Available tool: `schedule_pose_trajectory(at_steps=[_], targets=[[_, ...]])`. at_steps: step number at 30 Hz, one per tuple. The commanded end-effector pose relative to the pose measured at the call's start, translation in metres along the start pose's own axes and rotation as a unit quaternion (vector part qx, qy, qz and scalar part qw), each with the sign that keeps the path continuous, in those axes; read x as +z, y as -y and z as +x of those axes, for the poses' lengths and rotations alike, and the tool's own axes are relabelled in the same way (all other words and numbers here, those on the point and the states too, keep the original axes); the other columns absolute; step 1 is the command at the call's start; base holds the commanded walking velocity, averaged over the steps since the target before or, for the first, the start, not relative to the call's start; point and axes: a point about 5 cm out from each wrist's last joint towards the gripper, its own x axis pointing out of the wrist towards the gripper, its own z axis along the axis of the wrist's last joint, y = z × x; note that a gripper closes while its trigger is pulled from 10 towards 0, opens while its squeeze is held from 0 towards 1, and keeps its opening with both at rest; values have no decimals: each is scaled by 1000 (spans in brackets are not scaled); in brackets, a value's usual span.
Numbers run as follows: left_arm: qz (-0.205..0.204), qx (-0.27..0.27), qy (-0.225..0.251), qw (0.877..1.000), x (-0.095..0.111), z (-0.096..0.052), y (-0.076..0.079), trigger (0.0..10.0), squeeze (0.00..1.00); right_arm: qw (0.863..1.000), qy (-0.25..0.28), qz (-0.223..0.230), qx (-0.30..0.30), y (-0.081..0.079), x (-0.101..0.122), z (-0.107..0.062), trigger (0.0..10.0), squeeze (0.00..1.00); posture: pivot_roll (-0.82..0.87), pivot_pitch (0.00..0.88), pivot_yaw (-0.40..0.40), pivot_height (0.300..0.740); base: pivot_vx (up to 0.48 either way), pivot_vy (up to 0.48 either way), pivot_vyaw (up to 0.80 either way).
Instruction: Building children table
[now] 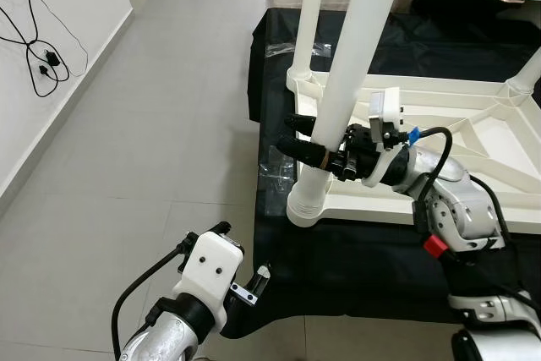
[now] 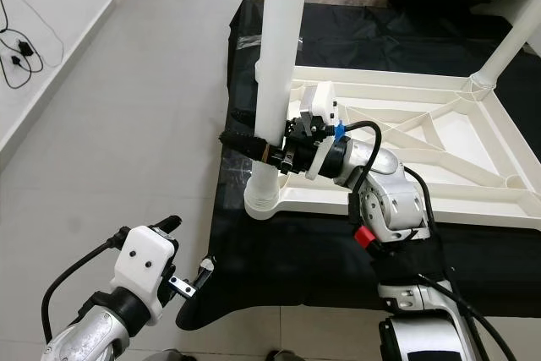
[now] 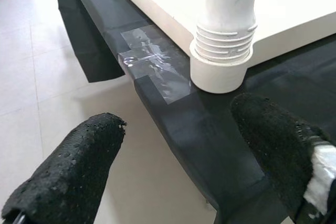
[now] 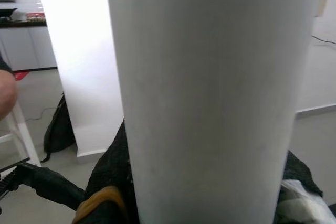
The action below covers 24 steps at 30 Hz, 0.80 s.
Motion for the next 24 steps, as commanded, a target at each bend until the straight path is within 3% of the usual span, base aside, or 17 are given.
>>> schedule_pose_trajectory(at_steps=[1,8,12,14,19,22,23,24], targets=[[5,6,-8,1000,-3,0,-3,10000,0,999,-21,17,-20,-5,-13,1,0,0,127,146,-62,740,0,0,0],[9,10,-6,1000,-3,2,-6,10000,0,993,-39,20,-111,4,-20,-3,0,0,123,150,-57,740,0,0,0],[11,7,-6,1000,-3,3,-6,10000,0,972,-72,25,-224,17,-32,-8,0,0,123,155,-60,740,0,0,0],[12,7,-6,1000,-3,3,-6,10000,0,968,-73,30,-239,18,-33,-9,0,0,123,155,-60,740,0,0,0],[12,8,-6,1000,-3,3,-6,10000,0,941,-82,39,-325,23,-42,-15,0,0,122,159,-58,740,0,0,0],[12,8,-7,1000,-3,2,-6,10000,0,935,-84,39,-341,24,-44,-16,0,0,122,159,-58,740,0,0,0],[12,8,-7,1000,-3,2,-7,10000,0,927,-88,34,-363,25,-46,-18,0,0,123,165,-57,740,0,0,0],[11,8,-6,1000,-3,2,-7,10000,0,909,-91,24,-407,29,-47,-19,0,0,121,166,-57,740,0,0,0]])
